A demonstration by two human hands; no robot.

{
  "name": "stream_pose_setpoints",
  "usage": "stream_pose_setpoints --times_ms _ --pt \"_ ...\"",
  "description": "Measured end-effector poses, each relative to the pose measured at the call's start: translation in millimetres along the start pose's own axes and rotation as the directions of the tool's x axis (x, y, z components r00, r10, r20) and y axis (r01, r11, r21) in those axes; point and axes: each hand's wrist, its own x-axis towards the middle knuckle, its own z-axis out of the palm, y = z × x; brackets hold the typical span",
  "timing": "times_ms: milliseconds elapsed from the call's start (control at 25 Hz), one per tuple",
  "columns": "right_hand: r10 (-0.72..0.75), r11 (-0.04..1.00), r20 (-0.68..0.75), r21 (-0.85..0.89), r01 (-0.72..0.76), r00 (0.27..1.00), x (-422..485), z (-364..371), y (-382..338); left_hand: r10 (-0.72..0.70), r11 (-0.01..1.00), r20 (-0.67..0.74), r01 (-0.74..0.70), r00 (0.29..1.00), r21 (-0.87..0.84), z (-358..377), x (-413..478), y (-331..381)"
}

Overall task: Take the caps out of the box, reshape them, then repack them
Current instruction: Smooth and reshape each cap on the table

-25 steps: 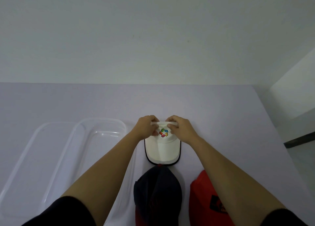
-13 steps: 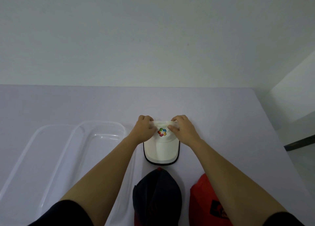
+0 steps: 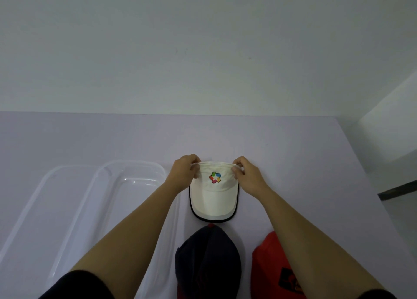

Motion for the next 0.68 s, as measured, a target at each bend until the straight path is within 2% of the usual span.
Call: stream_pose_setpoints --times_ms 120,240,440,680 --pt "0.002 1.000 0.008 0.004 -0.002 1.000 0.8 1.1 -0.7 -0.034 0.999 -0.019 0.034 0.999 -0.009 1.9 0.5 -1.8" --pt "0.014 0.997 0.010 -0.071 -0.013 1.000 3.8 2.3 -0.4 -0.076 0.997 -0.016 0.076 0.997 -0.001 3.6 1.5 -3.9" --pt "0.053 0.994 -0.058 -0.095 -0.058 0.997 4.2 5.5 0.0 -0.123 0.991 -0.083 0.126 0.989 0.035 8.8 0.6 -7.0" --pt "-0.020 0.991 -0.082 -0.134 0.009 0.996 -2.4 -3.9 -1.5 -0.104 0.994 -0.103 0.105 0.989 0.007 5.2 -9.2 2.1"
